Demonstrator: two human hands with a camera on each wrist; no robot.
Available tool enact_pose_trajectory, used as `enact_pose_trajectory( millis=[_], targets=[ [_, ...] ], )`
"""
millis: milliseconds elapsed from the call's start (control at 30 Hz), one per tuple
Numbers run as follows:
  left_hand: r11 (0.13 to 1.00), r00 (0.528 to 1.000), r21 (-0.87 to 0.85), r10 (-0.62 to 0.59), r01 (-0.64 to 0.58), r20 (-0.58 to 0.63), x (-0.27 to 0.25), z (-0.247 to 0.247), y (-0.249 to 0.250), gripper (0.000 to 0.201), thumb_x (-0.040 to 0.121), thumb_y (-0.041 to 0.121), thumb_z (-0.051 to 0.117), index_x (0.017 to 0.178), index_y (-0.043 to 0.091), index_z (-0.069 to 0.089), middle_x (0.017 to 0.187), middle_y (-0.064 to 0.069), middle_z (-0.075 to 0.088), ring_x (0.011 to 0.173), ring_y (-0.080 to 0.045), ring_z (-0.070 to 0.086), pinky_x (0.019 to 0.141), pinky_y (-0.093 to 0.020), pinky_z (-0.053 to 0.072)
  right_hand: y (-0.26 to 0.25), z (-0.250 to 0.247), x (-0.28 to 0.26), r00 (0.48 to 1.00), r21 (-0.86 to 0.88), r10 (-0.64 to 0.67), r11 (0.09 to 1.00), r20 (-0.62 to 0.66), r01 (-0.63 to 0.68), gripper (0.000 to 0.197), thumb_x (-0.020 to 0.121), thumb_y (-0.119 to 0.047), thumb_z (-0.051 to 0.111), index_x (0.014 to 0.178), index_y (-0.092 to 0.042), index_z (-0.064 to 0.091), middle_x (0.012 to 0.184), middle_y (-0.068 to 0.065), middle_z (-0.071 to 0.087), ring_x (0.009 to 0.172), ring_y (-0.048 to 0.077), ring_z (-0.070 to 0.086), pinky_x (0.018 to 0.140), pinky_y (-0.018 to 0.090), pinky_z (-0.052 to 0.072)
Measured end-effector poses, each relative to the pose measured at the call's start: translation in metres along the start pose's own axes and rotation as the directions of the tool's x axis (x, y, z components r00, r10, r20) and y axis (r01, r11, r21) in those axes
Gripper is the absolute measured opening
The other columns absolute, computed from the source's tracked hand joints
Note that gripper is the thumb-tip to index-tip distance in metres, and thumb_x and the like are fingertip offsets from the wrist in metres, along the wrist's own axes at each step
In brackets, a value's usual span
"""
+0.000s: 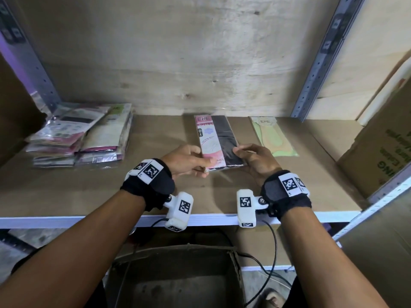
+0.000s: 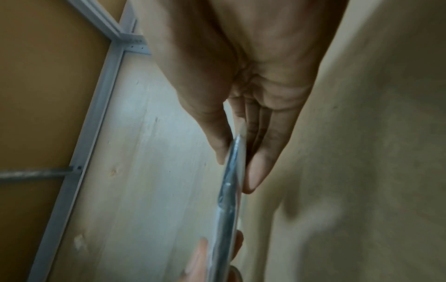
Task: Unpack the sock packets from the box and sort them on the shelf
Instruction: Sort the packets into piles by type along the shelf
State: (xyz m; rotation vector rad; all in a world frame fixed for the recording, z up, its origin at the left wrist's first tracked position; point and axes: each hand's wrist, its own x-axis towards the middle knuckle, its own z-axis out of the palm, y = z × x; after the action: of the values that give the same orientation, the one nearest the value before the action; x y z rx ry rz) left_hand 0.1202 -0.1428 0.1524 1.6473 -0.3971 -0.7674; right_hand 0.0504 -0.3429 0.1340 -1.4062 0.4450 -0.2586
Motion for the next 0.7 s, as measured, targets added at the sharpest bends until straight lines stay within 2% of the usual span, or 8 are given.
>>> enact_pose_trajectory(
  millis=[33,133,167,333,400,533,600,700],
  targets=[
    [1.0,1.0,0.006,0.008,-0.008,-0.022,0.001,0.0,0.0,0.037,0.086,0.006,0.073,0.12,-0.005,0.062,0.095,-0.011,0.072,0.064,-0.013,0.067,0.059,-0.021,0.057,0.0,0.0,0.002,1.0,-0.05,-0.005,0.999,-0.011,0.004,0.011,0.083,-0.002,0.074,0.086,-0.008,0.064,0.087,0.013,0.069,0.086,0.03,0.066,0.086,0.047,0.056],
    [1.0,0.997,0.018,0.02,-0.019,-0.078,0.002,0.0,0.001,0.032,0.083,0.002,0.075,0.113,-0.008,0.067,0.084,-0.008,0.075,0.056,-0.009,0.067,0.054,-0.018,0.055,-0.002,-0.003,0.005,0.998,-0.151,0.058,0.987,0.007,-0.056,0.023,0.081,-0.004,0.076,0.1,-0.005,0.064,0.1,0.012,0.067,0.08,0.025,0.069,0.063,0.035,0.06],
    [1.0,0.996,0.024,0.018,-0.015,-0.088,0.002,0.0,0.001,0.032,0.082,0.001,0.076,0.112,-0.009,0.068,0.084,-0.009,0.075,0.057,-0.009,0.067,0.055,-0.019,0.056,-0.003,-0.004,0.005,0.997,-0.199,0.076,0.977,0.008,-0.072,0.029,0.08,-0.006,0.078,0.105,-0.005,0.064,0.102,0.011,0.067,0.078,0.023,0.07,0.06,0.033,0.059],
    [0.999,0.992,0.033,-0.035,0.039,-0.118,0.003,0.004,0.0,0.041,0.083,-0.005,0.072,0.121,-0.015,0.058,0.099,-0.021,0.07,0.058,-0.013,0.071,0.057,-0.024,0.06,-0.008,-0.008,0.001,0.996,-0.429,0.08,0.899,-0.047,-0.093,0.037,0.079,-0.016,0.08,0.11,-0.005,0.066,0.084,0.009,0.07,0.057,0.021,0.059,0.051,0.027,0.051],
    [0.995,0.991,0.071,-0.06,0.069,-0.121,0.005,0.003,0.0,0.042,0.085,-0.002,0.072,0.122,-0.013,0.058,0.094,-0.02,0.07,0.059,-0.013,0.071,0.061,-0.026,0.062,-0.012,-0.01,-0.002,0.995,-0.497,0.085,0.862,-0.058,-0.103,0.033,0.079,-0.017,0.08,0.107,-0.007,0.065,0.078,0.009,0.069,0.053,0.018,0.057,0.05,0.027,0.051],
    [0.957,0.986,0.261,-0.088,0.124,-0.144,0.009,-0.001,0.003,0.043,0.084,0.013,0.078,0.121,-0.004,0.064,0.107,-0.025,0.071,0.079,-0.025,0.068,0.088,-0.042,0.059,-0.019,-0.014,-0.009,0.993,-0.503,0.111,0.856,-0.042,-0.117,0.025,0.078,-0.012,0.08,0.097,-0.005,0.065,0.076,0.014,0.069,0.061,0.022,0.058,0.054,0.027,0.051],
    [0.949,0.986,0.288,-0.087,0.125,-0.141,0.01,0.002,0.004,0.043,0.082,0.007,0.078,0.121,-0.006,0.064,0.111,-0.026,0.07,0.083,-0.027,0.068,0.087,-0.042,0.059,-0.022,-0.013,-0.012,0.993,-0.535,0.114,0.839,-0.009,-0.102,0.018,0.076,-0.01,0.081,0.087,-0.007,0.067,0.08,0.015,0.07,0.066,0.025,0.061,0.063,0.032,0.054],
    [0.956,0.987,0.275,-0.068,0.106,-0.147,0.017,0.009,0.005,0.042,0.079,-0.008,0.075,0.119,-0.012,0.062,0.115,-0.026,0.068,0.079,-0.028,0.068,0.074,-0.036,0.063,-0.022,-0.013,-0.009,0.997,-0.612,0.073,0.79,0.014,-0.049,0.021,0.074,-0.011,0.082,0.083,-0.018,0.064,0.091,0.007,0.073,0.079,0.025,0.072,0.063,0.027,0.058]
  ],
)
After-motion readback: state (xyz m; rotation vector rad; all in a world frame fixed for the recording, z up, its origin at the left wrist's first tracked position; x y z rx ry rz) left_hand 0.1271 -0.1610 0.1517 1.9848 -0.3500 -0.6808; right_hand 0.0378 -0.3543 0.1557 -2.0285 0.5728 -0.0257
